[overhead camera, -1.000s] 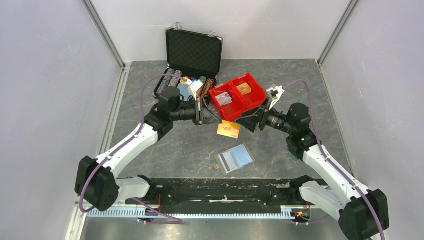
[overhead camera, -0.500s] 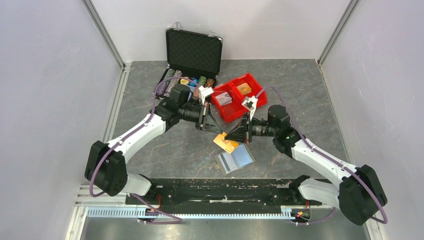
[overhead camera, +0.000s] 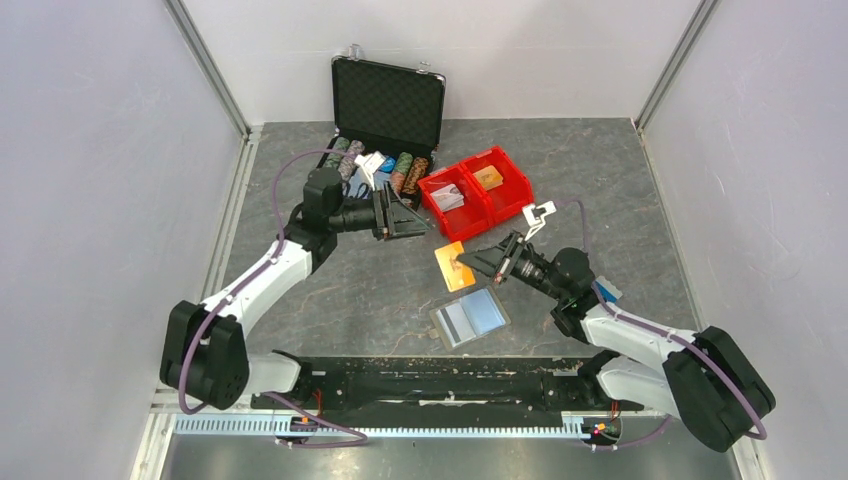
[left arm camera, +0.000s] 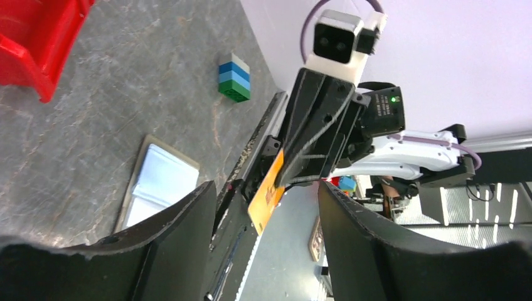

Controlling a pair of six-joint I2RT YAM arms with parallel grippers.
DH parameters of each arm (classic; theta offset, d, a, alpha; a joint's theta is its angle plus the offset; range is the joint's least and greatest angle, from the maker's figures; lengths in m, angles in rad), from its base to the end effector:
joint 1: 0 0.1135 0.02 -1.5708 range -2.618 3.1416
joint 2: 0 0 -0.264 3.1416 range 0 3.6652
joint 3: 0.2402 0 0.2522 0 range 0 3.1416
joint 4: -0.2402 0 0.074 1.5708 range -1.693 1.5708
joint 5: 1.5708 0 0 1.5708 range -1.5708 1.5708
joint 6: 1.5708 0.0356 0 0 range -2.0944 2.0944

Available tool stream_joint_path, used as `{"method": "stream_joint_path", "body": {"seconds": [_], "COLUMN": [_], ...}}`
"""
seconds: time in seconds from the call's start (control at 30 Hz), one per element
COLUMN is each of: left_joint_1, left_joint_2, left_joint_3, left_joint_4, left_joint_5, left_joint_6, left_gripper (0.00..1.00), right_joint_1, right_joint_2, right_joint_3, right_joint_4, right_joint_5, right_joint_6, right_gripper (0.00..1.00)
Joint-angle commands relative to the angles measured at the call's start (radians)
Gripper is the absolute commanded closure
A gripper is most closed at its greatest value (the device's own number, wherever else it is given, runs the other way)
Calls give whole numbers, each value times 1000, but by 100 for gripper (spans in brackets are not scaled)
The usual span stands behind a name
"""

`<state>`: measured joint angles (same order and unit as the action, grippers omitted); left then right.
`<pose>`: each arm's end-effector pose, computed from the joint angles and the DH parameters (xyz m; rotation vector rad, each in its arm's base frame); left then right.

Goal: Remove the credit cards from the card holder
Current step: Place the credit card in the storage box.

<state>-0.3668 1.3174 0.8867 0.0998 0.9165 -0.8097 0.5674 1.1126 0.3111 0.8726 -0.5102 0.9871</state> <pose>0.2624 -0.1311 0.2902 0.2483 2.1104 -1.6164 0.1775 0.1337 0.2235 -0.1102 1.7419 1.5781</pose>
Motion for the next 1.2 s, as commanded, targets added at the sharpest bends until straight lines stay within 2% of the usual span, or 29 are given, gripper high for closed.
{"method": "stream_joint_path", "body": {"seconds": [0.0, 0.2, 0.4, 0.47, 0.57, 0.7, 0.8, 0.87, 0.97, 1.0, 1.07, 1.17], "left_joint_1": [-18, -125, -183, -190, -190, -190, -191, -189, -185, -182, -176, -172], "left_joint_2": [-42, -39, 32, 53, 74, 92, 109, 120, 131, 134, 137, 120], "left_joint_3": [-68, -107, -95, -92, -91, -98, -109, -110, -104, -101, -84, -46], "left_joint_4": [268, 292, 385, 431, 462, 484, 539, 562, 559, 543, 481, 295], "left_joint_5": [-23, -138, -132, -113, -93, -76, -63, -48, -18, -3, 34, 86], "left_joint_6": [-167, -154, -194, -221, -243, -248, -275, -287, -291, -284, -249, -125], "left_gripper": [32, 28, 32, 41, 59, 74, 89, 97, 98, 98, 98, 98], "right_joint_1": [8, 21, 23, 23, 22, 22, 22, 15, -11, -29, -75, -166], "right_joint_2": [-24, -42, -25, -21, -17, 1, 13, 16, 8, 7, 3, 1], "right_joint_3": [-31, -53, -54, -59, -77, -96, -123, -120, -94, -73, -26, 39], "right_joint_4": [267, 291, 294, 292, 302, 316, 363, 359, 320, 287, 188, 81], "right_joint_5": [257, 404, 397, 384, 345, 289, 267, 235, 161, 126, 13, -181], "right_joint_6": [208, 242, 254, 242, 221, 198, 214, 194, 138, 104, 36, -54], "right_gripper": [100, 100, 100, 100, 100, 97, 96, 94, 86, 81, 73, 62]}}
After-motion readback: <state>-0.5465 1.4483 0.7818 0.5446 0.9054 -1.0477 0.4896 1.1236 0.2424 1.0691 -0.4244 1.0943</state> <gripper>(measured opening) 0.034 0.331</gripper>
